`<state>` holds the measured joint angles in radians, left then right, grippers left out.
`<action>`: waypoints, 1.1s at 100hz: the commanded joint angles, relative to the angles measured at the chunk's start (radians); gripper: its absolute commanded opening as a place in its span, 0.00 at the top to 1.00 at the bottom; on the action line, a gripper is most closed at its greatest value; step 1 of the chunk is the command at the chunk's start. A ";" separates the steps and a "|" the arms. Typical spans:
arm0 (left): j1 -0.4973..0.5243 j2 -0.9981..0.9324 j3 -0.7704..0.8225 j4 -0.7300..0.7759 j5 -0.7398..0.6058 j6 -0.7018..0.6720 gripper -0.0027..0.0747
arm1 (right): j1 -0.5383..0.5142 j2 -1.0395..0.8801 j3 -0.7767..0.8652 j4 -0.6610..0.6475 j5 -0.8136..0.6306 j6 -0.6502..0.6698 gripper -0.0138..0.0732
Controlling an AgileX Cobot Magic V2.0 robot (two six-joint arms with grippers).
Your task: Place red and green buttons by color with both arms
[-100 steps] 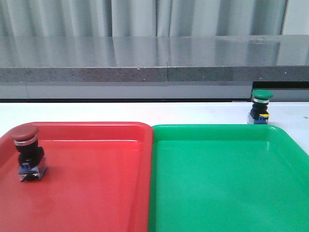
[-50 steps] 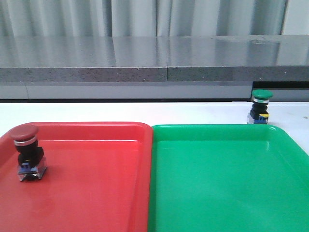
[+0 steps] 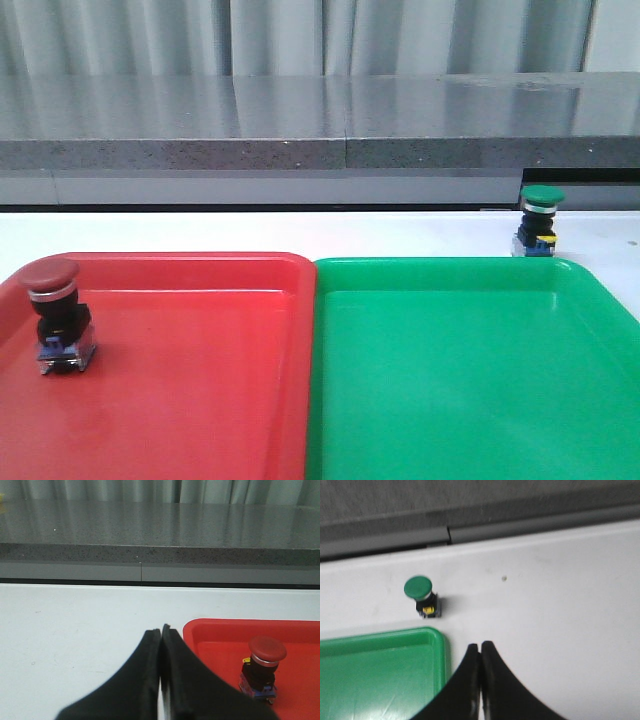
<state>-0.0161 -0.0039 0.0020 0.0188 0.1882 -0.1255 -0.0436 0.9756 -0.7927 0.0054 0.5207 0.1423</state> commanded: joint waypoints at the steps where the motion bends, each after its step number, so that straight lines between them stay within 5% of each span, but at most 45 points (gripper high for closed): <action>1: 0.000 -0.032 0.012 -0.007 -0.085 0.000 0.99 | 0.038 0.095 -0.102 0.006 0.042 -0.040 0.91; 15: 0.000 -0.032 0.012 -0.007 -0.085 0.000 0.99 | 0.122 0.254 -0.223 0.006 0.142 -0.082 0.76; 37: 0.000 -0.032 0.012 -0.007 -0.085 0.000 0.99 | 0.196 0.441 -0.366 0.011 0.150 -0.086 0.06; 62: 0.000 -0.032 0.012 -0.007 -0.085 0.000 0.99 | 0.201 0.650 -0.572 0.092 0.279 -0.085 0.11; 110: 0.000 -0.032 0.012 -0.007 -0.085 0.000 0.99 | 0.184 0.962 -0.887 -0.014 0.448 -0.023 0.11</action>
<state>-0.0161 -0.0039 0.0020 0.0188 0.1882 -0.1239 0.1472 1.9626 -1.6277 0.0070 0.9758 0.1107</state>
